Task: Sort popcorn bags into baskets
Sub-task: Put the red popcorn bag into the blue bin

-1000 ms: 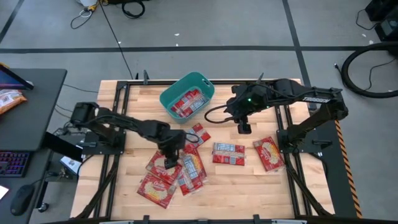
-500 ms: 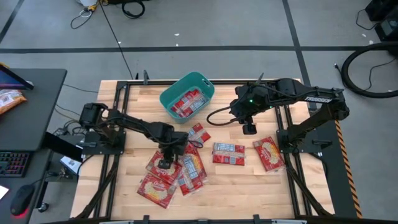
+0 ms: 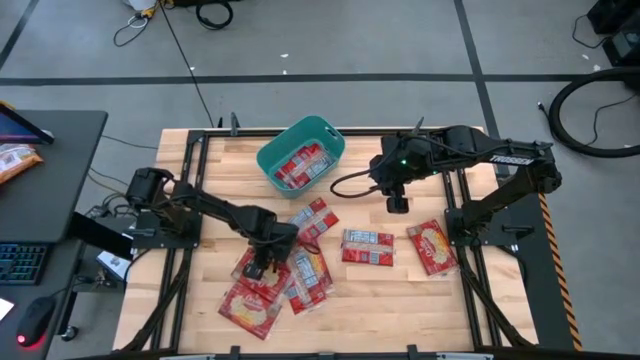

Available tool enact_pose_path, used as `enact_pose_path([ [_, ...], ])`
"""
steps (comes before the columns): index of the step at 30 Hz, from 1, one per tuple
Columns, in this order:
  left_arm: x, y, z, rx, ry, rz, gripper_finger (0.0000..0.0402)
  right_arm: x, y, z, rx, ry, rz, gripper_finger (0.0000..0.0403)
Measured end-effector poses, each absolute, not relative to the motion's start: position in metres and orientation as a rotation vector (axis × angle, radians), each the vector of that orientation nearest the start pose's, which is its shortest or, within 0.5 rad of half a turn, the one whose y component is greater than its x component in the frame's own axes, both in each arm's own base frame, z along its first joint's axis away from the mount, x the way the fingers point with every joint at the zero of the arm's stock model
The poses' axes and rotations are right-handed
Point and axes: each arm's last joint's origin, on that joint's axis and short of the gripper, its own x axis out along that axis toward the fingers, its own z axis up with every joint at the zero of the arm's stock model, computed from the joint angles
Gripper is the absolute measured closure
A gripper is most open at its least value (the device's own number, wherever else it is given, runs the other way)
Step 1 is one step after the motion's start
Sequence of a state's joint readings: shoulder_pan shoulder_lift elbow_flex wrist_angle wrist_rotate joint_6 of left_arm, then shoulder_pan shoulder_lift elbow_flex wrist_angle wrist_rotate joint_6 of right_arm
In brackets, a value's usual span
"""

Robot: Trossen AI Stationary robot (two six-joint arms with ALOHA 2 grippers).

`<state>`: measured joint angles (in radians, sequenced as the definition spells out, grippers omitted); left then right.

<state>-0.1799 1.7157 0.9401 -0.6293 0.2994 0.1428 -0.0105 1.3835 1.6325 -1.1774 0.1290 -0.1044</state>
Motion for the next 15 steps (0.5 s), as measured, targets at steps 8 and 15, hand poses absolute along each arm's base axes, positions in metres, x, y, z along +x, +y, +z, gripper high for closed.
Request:
enact_pose_path([
  [8, 0.283, -0.063, 0.142, 0.024, 1.399, -0.459, 0.0380, 0.252, -0.008, 0.405, -0.134, 0.926, -0.162, 0.0257],
  [15, 0.283, -0.047, 0.148, -0.124, 1.422, -0.343, 0.0396, 0.252, -0.015, 0.405, -0.122, 0.918, -0.188, 0.0257],
])
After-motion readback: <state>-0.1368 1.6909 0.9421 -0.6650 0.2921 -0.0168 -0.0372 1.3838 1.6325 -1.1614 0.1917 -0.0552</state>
